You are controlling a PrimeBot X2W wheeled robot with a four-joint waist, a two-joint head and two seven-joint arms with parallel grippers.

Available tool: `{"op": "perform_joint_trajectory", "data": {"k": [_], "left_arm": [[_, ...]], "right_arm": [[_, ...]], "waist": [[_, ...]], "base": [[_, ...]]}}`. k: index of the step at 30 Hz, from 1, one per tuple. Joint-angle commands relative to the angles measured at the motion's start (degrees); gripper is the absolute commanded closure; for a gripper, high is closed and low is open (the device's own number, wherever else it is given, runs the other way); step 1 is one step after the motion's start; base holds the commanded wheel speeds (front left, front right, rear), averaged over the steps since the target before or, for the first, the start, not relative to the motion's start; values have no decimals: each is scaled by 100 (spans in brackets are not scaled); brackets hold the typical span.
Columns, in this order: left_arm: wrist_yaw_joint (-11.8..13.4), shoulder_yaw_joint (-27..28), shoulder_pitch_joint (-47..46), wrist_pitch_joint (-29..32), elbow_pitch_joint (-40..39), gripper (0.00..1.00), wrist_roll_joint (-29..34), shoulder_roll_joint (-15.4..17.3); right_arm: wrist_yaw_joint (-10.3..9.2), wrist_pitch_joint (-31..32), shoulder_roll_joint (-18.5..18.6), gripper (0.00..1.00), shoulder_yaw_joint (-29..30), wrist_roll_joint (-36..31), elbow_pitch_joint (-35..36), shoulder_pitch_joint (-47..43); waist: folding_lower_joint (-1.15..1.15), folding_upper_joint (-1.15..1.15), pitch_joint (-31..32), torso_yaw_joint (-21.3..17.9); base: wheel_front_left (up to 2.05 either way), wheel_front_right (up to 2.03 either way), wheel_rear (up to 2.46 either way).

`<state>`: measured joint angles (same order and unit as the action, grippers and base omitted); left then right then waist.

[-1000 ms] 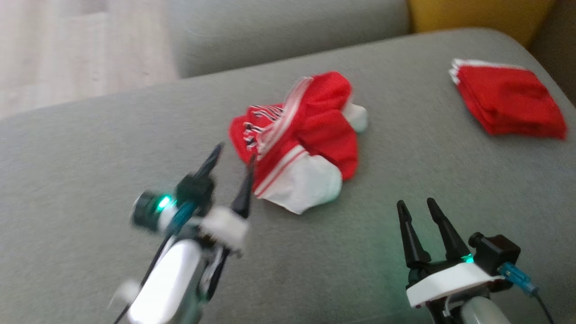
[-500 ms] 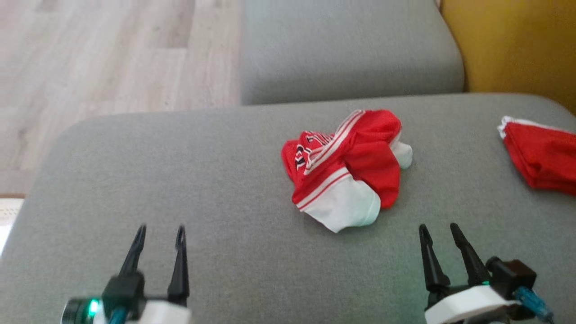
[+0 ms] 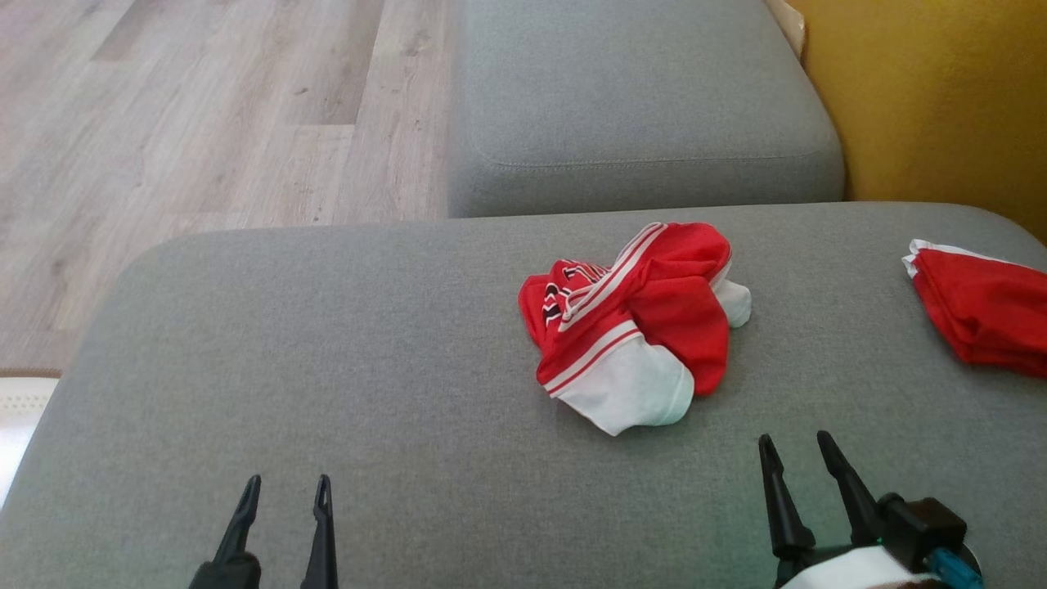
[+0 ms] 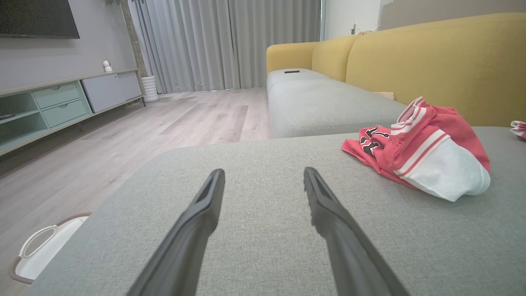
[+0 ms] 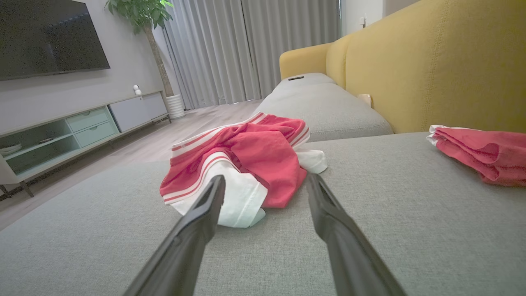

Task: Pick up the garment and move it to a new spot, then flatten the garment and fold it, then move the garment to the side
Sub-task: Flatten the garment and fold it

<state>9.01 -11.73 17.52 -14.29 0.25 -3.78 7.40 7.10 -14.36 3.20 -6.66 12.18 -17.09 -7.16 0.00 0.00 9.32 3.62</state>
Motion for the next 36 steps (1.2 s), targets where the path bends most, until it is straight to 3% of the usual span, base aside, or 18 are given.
{"op": "perform_joint_trajectory", "data": {"k": [1, 36], "left_arm": [[-10, 237, -309, -71, -175, 0, 40, -30], [-195, 338, -316, -71, -77, 0, 248, -325]], "right_arm": [[39, -63, 12, 0, -97, -58, 217, 151], [39, -63, -28, 0, -154, -103, 288, 72]], "waist": [[0, 0, 4, -10], [0, 0, -6, -269]], "base": [[0, 0, 0], [0, 0, 0]]}}
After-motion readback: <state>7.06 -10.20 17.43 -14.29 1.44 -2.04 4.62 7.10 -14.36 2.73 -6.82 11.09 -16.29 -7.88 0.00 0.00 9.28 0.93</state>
